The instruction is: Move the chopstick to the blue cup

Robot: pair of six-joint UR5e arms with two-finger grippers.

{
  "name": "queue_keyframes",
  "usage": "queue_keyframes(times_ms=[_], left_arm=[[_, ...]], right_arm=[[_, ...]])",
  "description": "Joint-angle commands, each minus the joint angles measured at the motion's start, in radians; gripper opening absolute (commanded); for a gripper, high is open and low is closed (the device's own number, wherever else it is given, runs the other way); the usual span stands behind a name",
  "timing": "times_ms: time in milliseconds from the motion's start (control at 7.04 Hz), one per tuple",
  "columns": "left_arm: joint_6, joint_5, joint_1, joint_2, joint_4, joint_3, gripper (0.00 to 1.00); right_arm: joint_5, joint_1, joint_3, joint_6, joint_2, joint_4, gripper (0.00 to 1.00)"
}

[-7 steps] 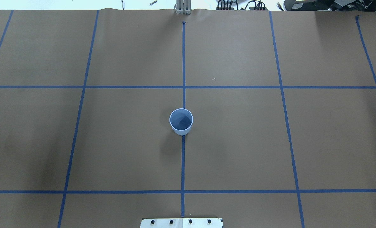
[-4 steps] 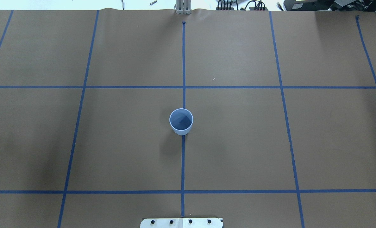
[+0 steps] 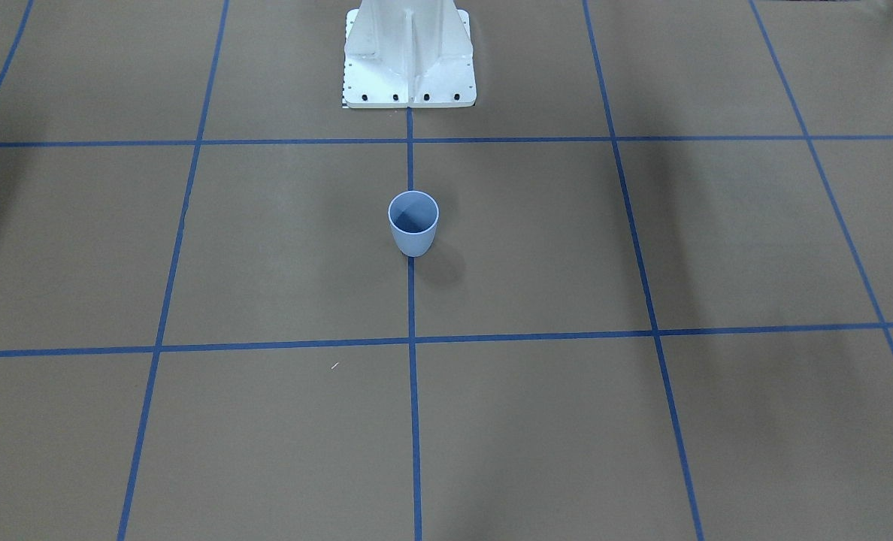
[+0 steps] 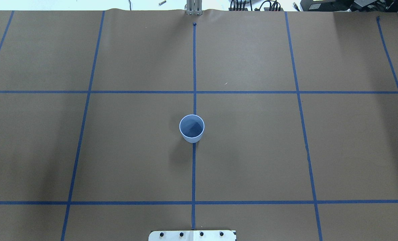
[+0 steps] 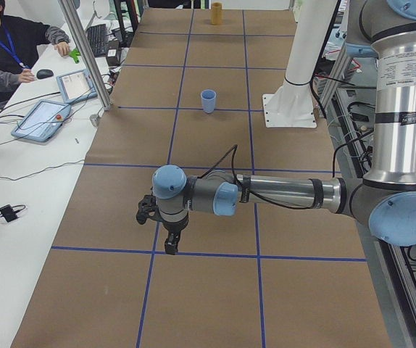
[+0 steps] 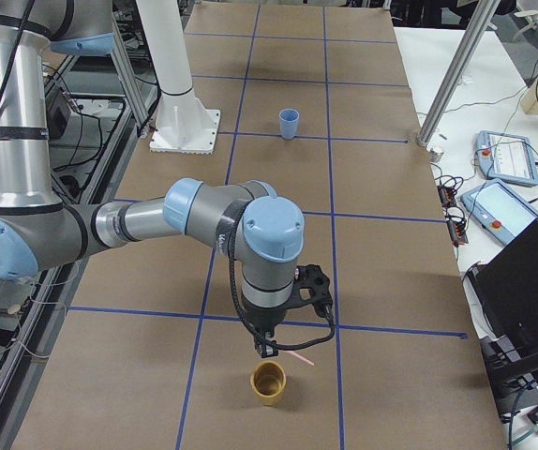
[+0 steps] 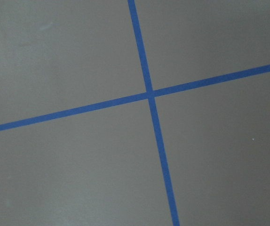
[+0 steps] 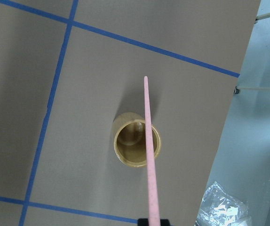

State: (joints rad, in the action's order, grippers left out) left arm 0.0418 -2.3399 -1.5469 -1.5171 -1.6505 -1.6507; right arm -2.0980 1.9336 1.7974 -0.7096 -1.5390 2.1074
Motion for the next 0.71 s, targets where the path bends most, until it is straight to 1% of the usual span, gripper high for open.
queue_keyframes(times_ms=[0,142,284,426,569], left_arm=[[0.016,-0.009,-0.126,0.014,0.001,0.003,0.98],[0.050,-0.007,-0.154,0.047,0.001,-0.001,0.98],[0.052,-0.009,-0.156,0.054,0.001,-0.003,0.98],[0.050,-0.009,-0.156,0.058,0.000,-0.003,0.98],[0.050,-0.009,-0.156,0.058,0.001,-0.001,0.98]], right_arm=[[-0.035,-0.030,-0.001,0.007,0.048,0.011,0.00],[-0.063,-0.056,-0.001,0.009,0.060,0.011,0.00],[-0.083,-0.079,0.003,0.063,0.085,0.010,0.00],[-0.085,-0.143,0.060,0.143,0.088,0.008,0.00],[-0.085,-0.204,0.095,0.151,0.091,0.005,0.00]])
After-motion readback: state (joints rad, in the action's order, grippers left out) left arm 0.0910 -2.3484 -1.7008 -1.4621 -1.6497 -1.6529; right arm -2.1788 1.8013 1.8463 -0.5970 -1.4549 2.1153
